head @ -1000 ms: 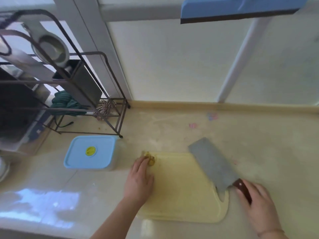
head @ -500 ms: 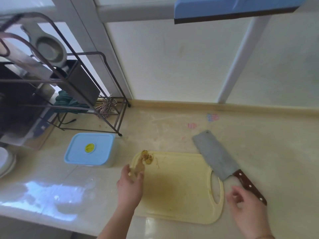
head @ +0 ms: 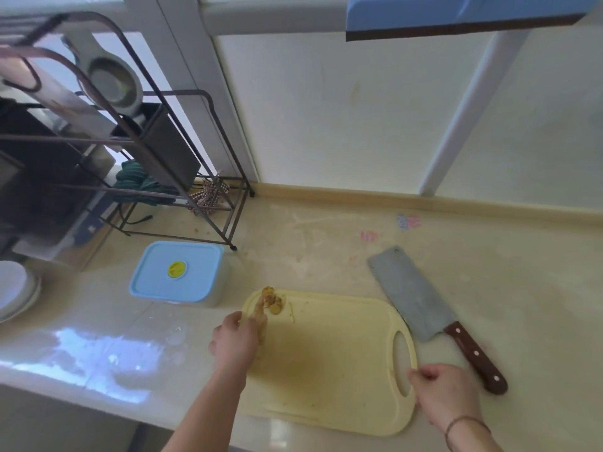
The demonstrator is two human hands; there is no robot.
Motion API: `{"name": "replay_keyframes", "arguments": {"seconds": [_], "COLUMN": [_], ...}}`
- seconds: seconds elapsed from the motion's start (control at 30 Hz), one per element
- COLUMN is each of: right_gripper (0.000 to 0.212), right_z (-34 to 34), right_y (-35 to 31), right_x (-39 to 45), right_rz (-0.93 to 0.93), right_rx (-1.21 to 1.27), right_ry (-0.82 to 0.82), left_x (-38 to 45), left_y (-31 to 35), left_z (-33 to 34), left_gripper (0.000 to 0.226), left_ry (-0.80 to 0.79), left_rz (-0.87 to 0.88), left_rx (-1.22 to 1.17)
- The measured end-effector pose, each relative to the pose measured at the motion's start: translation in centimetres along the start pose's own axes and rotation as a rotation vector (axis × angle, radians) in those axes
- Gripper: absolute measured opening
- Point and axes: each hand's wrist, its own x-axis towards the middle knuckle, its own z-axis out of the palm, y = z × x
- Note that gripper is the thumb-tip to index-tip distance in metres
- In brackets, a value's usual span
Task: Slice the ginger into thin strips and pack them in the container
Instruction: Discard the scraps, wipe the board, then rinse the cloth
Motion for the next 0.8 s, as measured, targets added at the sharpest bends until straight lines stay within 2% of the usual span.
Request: {"name": "replay_keyframes", "arguments": {"seconds": [0.07,0.17,0.23,0.33,0.43,0.53,0.57,0.8], "right_gripper": [0.016,0.014,0.019,0.020,0.014,0.026,0.028,0.029], "right_z": [0.3,0.3,0.0,0.0,0.1,0.3,0.2,1.5], "right_y": [-0.2,-0.8,-1.1,-0.7,-0.8,-1.3,-1.5,-2.7], "right_x": [-1.0,-2.3,-2.8,-2.9,-2.7,-2.7,-2.9,-5.3], "right_rz": [-0.006,-0.035,-0.065,-0.156,-0.117,0.044,0.072,0.030], "right_rx": [-0.021,-0.028,-0.014,-0.022,0.240,0.725,0.781,0.762], "right_ry": [-0.036,-0.063,-0.094,-0.167,-0.291,-0.430,-0.459,-0.605], "left_x": [-0.7,-0.4,-0.2,-0.9,-1.0,-1.2,-1.4,-2.2], "left_y": [-0.5,-2.5,-3.6,-4.1,-5.3,-6.1,-6.3,-9.1], "left_z": [-0.9,-1.7,-2.0,-2.3,-2.0,-2.4,-2.7,-6.0], "left_gripper": [0.047,0.055,0.058,0.037,0.033,0.037,0.037,0.040], "left_ry": [0.043,0.045,0.054,0.062,0.079,0.090,0.092,0.165], "left_rz": [-0.002,-0.006,-0.020,-0.023,-0.002,0.026,0.021,0.034], "left_rx": [-0.001,-0.016,-0.050,-0.153,-0.197,-0.227,-0.239,-0.246]}}
